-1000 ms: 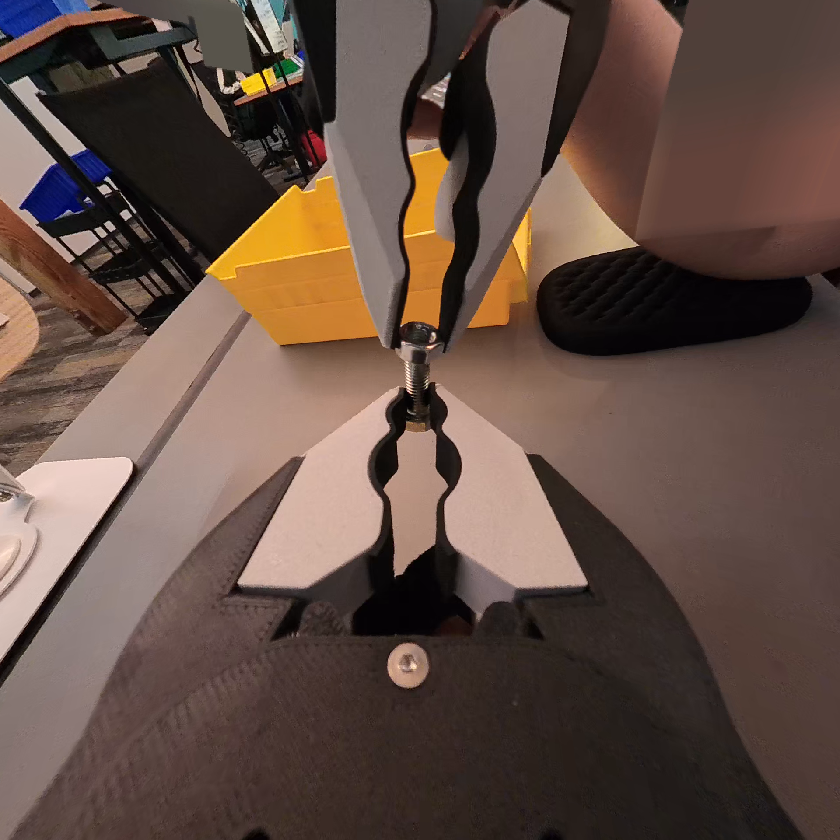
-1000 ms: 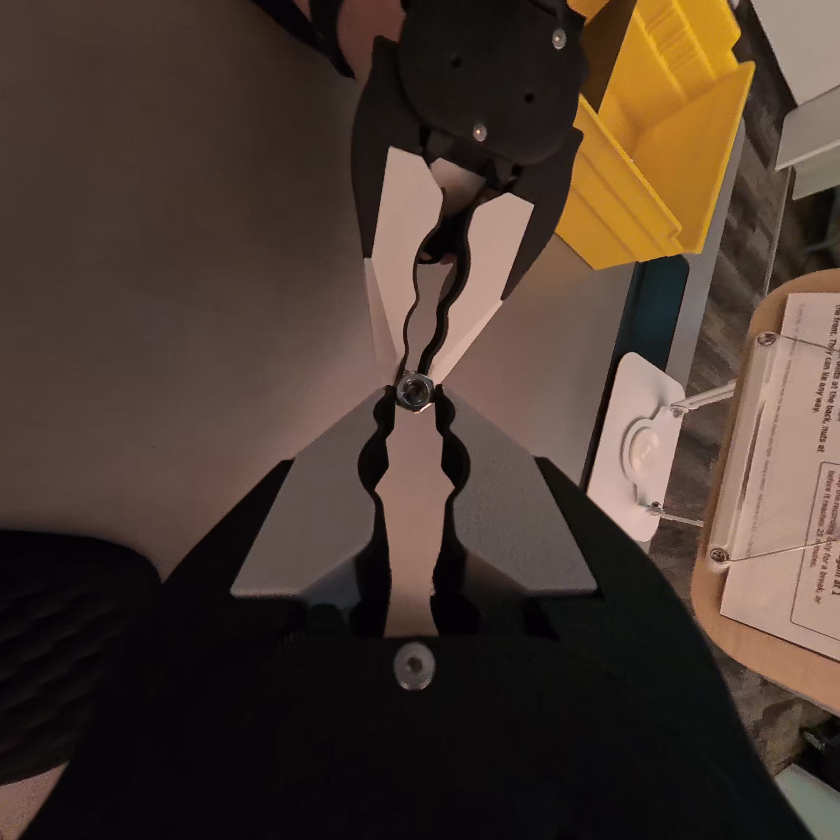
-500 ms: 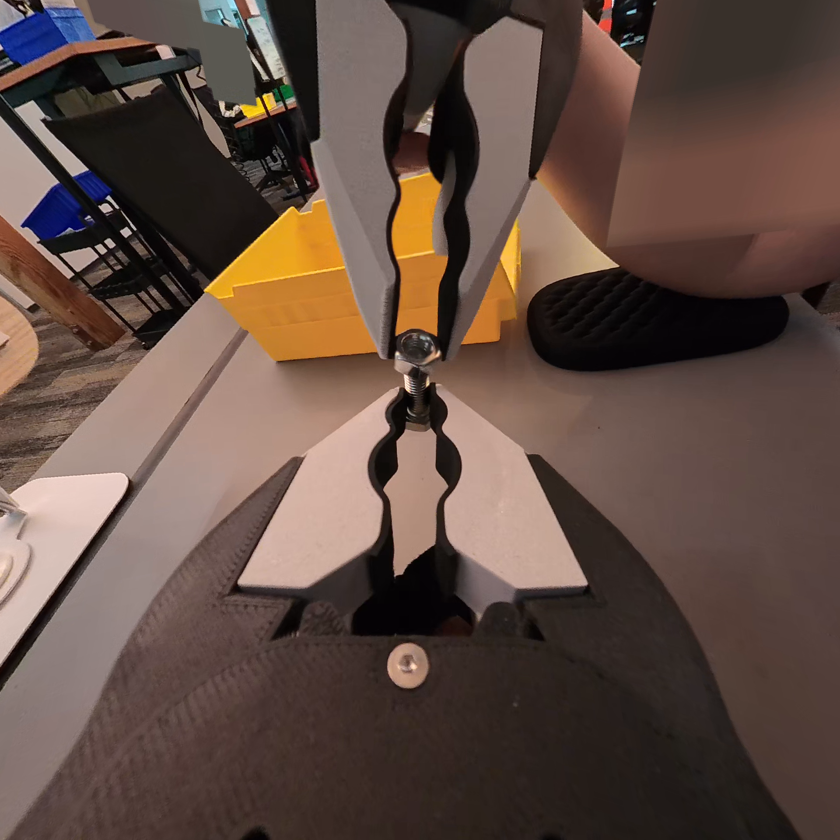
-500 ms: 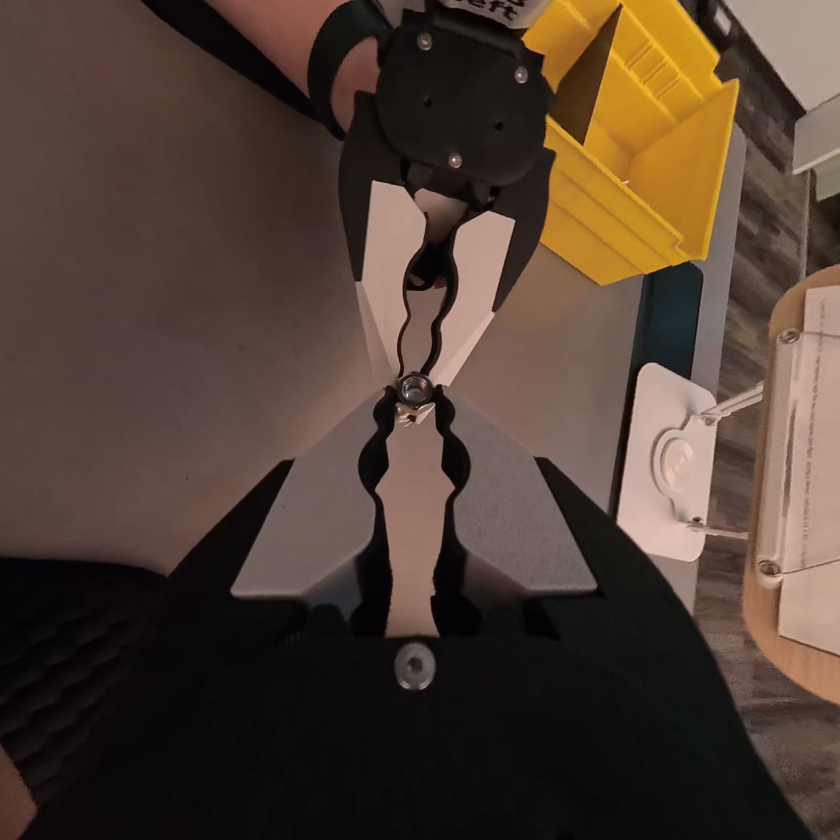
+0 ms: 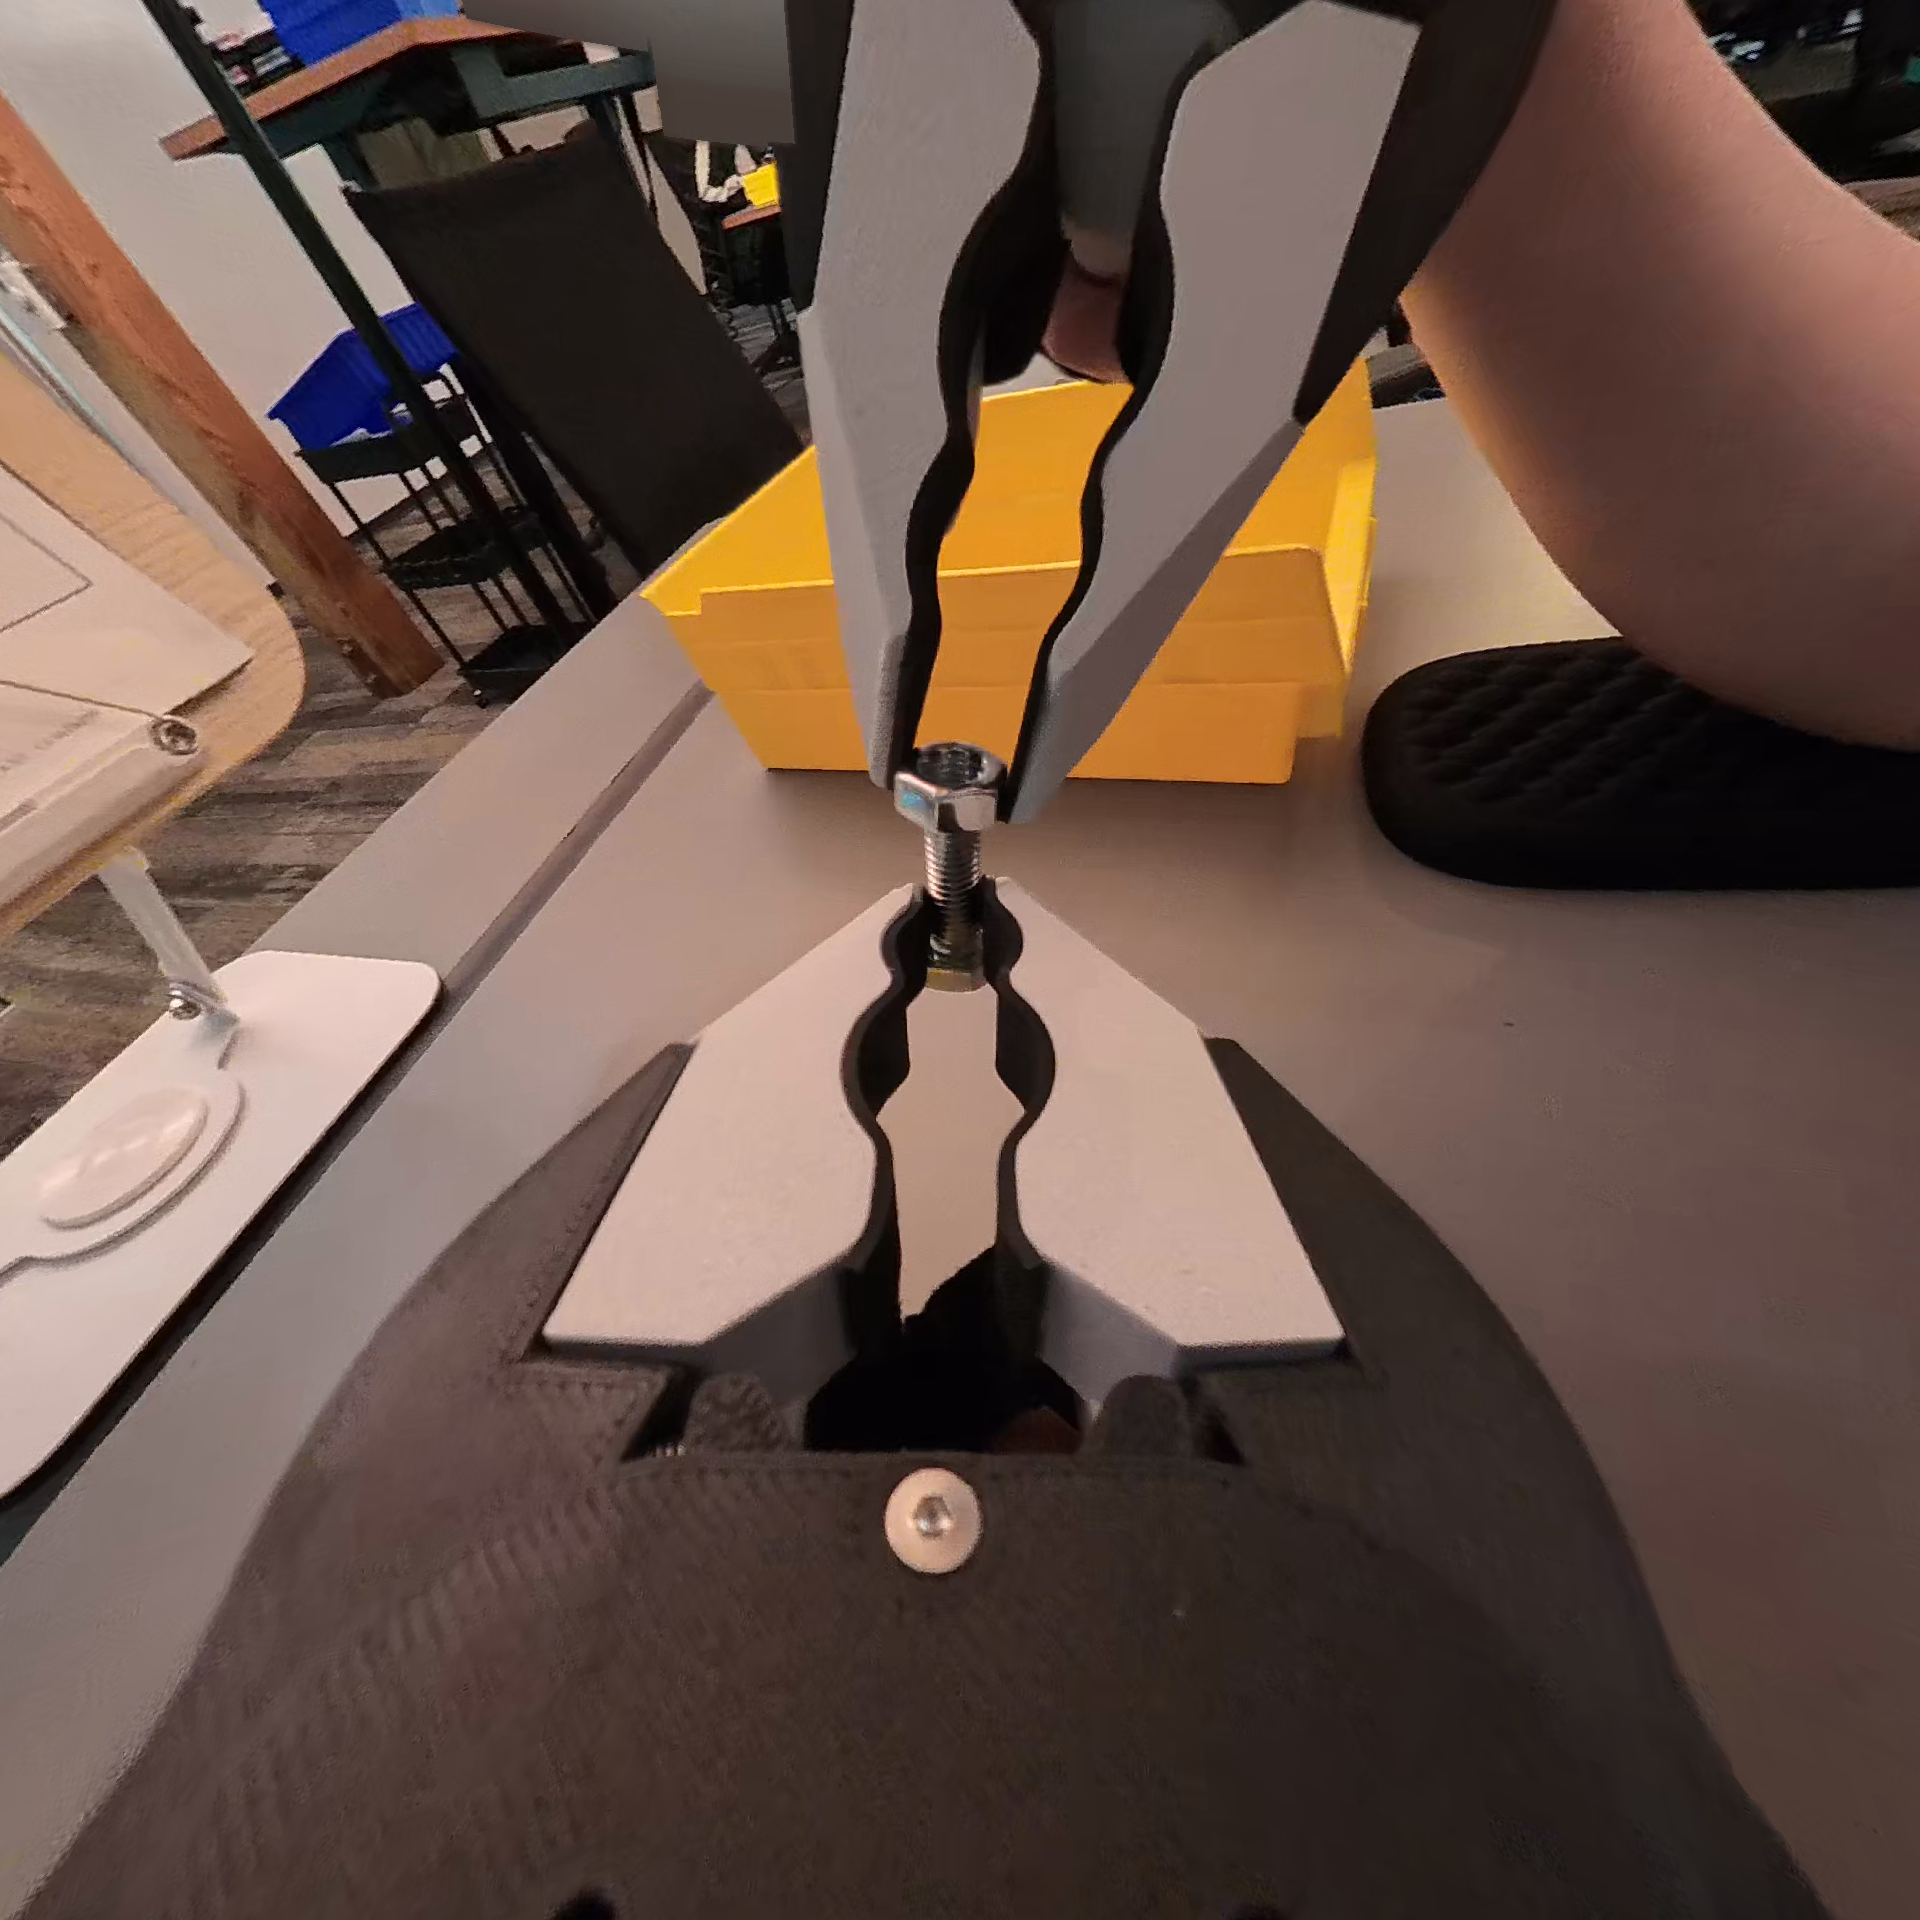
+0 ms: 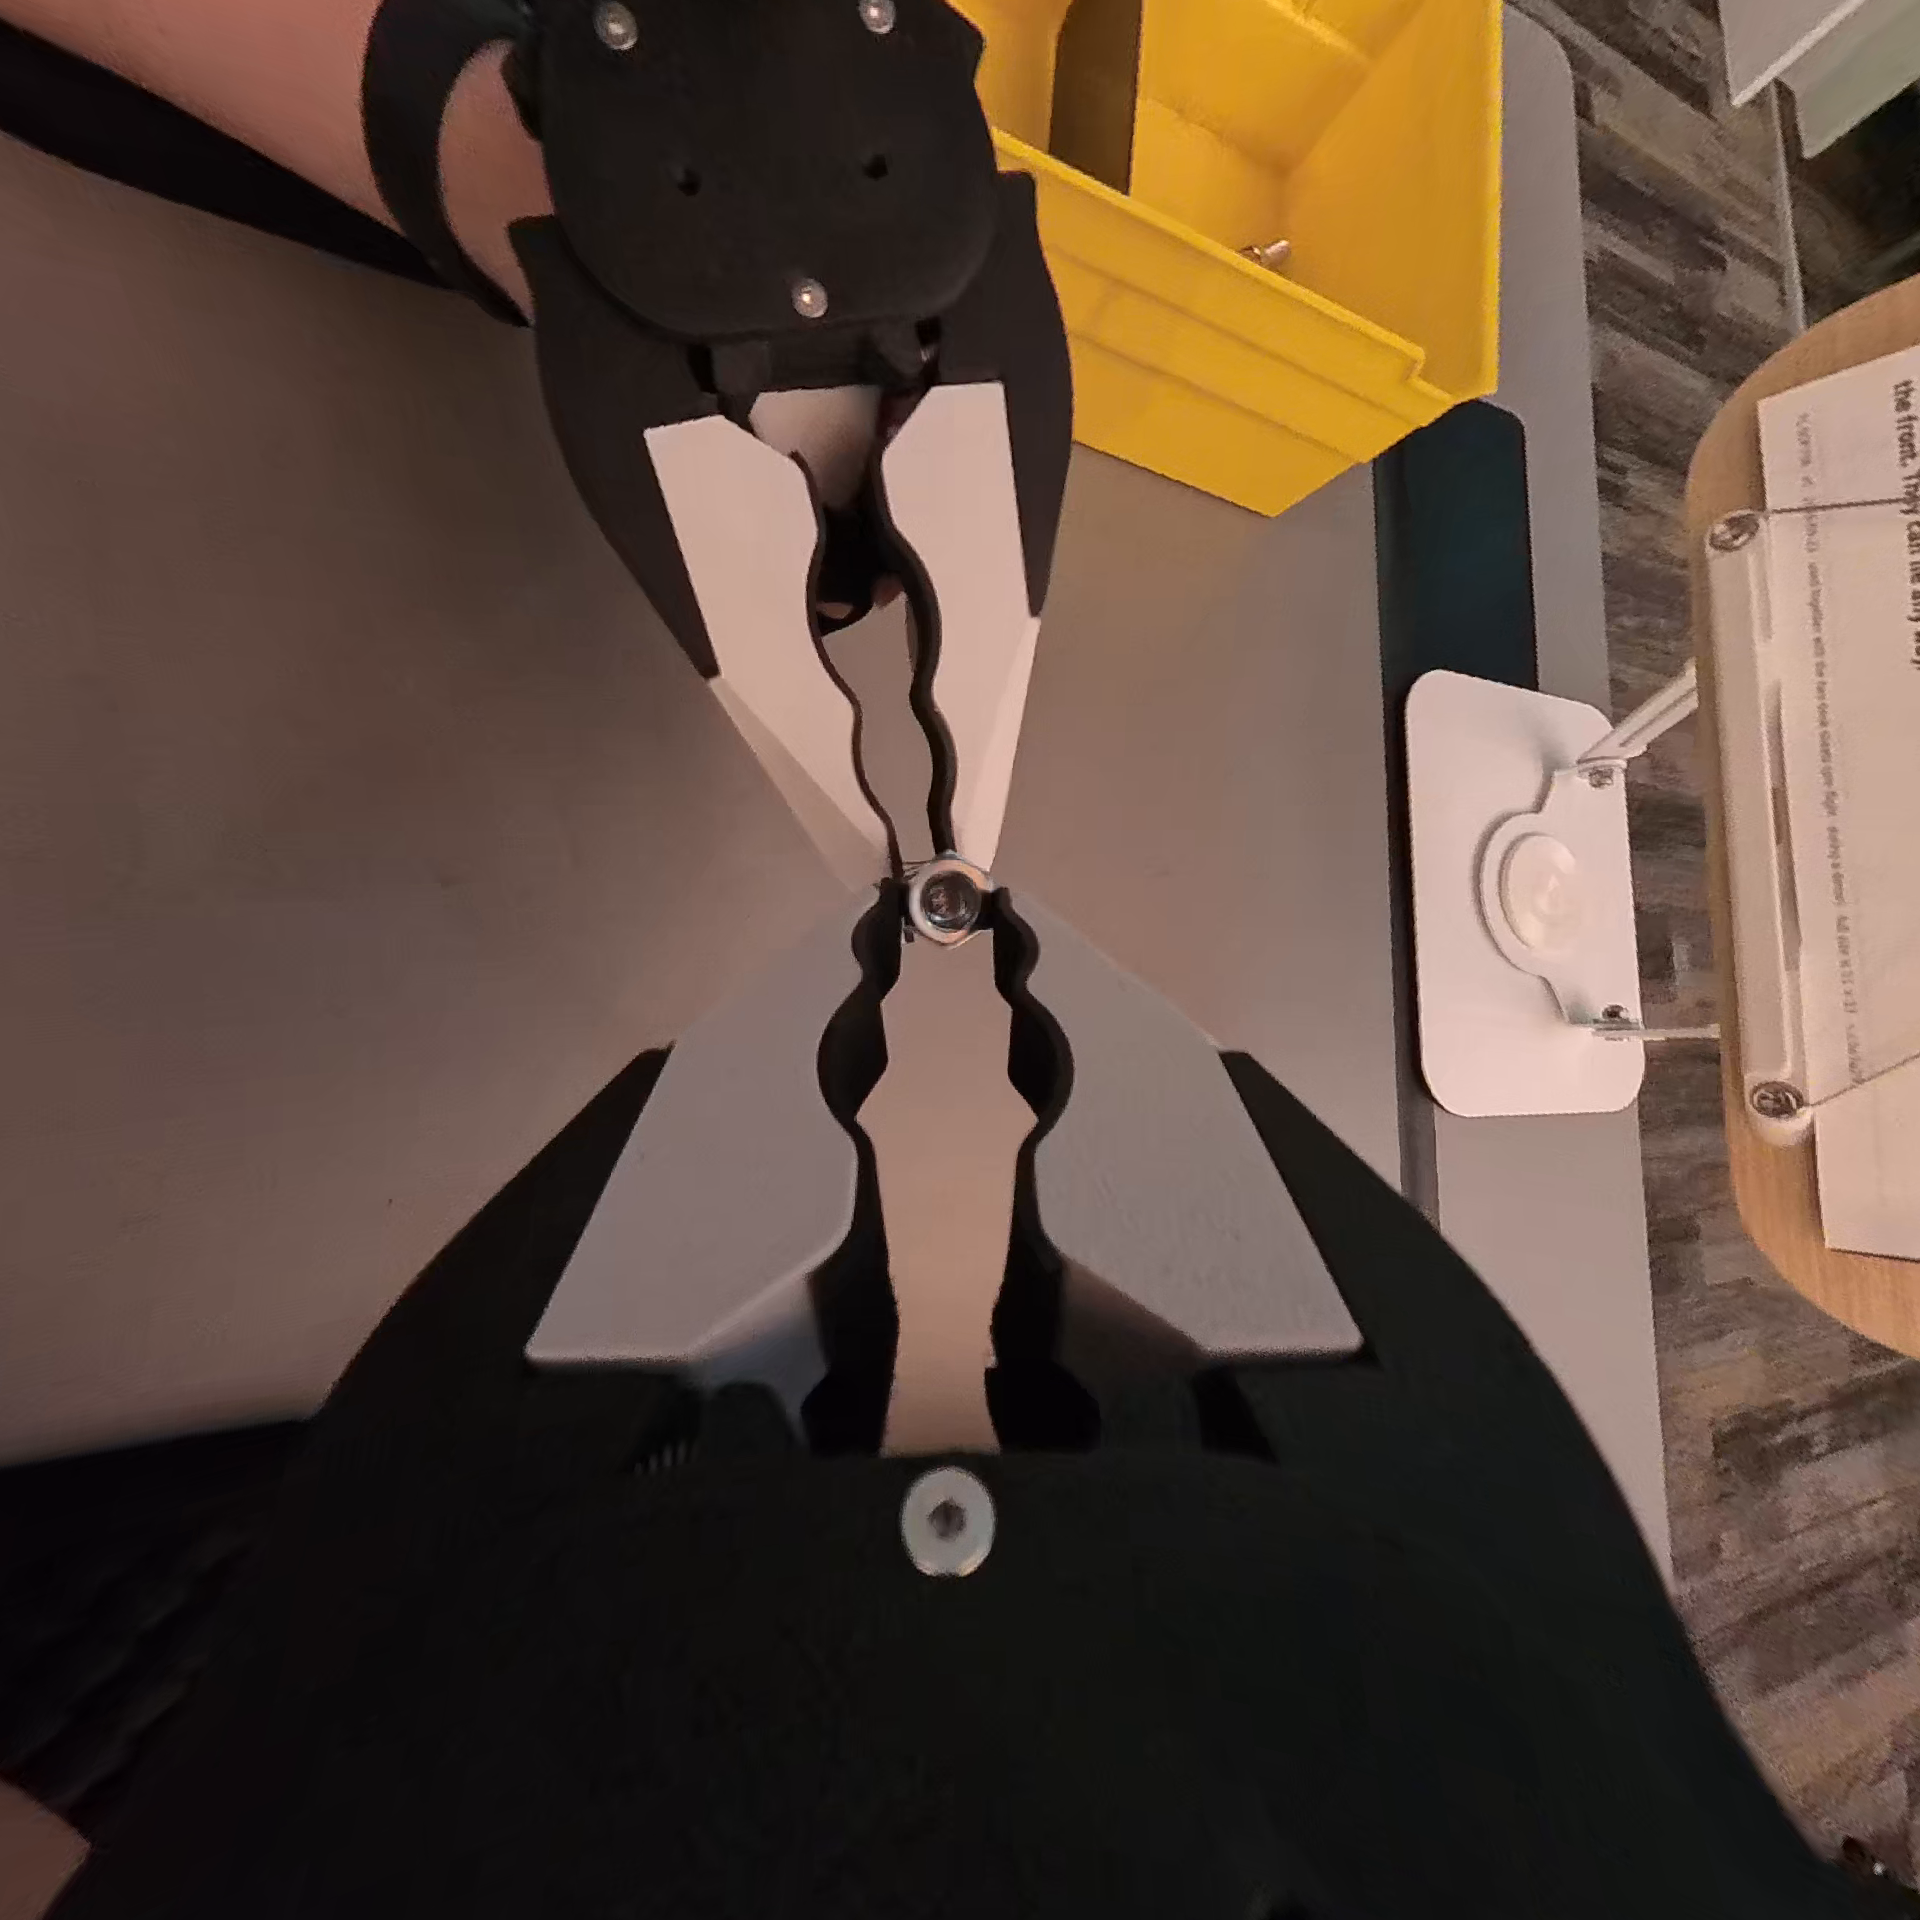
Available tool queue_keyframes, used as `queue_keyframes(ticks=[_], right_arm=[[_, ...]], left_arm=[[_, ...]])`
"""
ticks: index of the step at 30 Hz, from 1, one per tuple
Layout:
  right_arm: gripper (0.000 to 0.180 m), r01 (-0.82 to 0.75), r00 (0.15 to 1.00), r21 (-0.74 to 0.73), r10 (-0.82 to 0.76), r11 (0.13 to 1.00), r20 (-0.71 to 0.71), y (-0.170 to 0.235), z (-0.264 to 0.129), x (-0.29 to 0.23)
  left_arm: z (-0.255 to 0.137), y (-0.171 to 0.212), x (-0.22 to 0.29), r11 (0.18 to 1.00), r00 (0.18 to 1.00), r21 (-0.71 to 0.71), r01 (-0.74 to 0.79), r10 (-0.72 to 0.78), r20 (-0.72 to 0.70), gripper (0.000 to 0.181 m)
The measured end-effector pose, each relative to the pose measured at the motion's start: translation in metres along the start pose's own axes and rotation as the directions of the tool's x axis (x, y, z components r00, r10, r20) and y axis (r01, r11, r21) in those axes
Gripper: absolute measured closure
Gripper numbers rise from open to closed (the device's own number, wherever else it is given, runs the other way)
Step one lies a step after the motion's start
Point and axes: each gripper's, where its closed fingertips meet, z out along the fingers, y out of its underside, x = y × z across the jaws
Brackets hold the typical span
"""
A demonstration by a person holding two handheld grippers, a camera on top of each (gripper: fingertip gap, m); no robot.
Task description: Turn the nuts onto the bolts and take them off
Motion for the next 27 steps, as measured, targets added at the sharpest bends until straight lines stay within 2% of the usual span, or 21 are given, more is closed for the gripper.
queue_keyframes(ticks=[1, 19, 27], right_arm=[[0.164, -0.015, 1.000, -0.002, 0.015, 1.000, -0.006, 0.000, 0.001, 0.002], [0.164, -0.377, 0.926, 0.008, 0.377, 0.926, -0.010, -0.001, 0.018, 0.026], [0.164, -0.353, 0.936, 0.020, 0.353, 0.935, 0.015, 0.000, 0.015, 0.024]], left_arm=[[0.000, 0.000, -0.002, 1.000, 1.000, -0.003, 0.008, -0.008, 0.010, 0.173], [-0.003, 0.012, -0.031, 0.995, 0.980, -0.094, 0.025, -0.005, 0.201, 0.173], [-0.003, 0.010, -0.029, 0.996, 0.983, -0.080, 0.042, -0.027, 0.180, 0.173]])
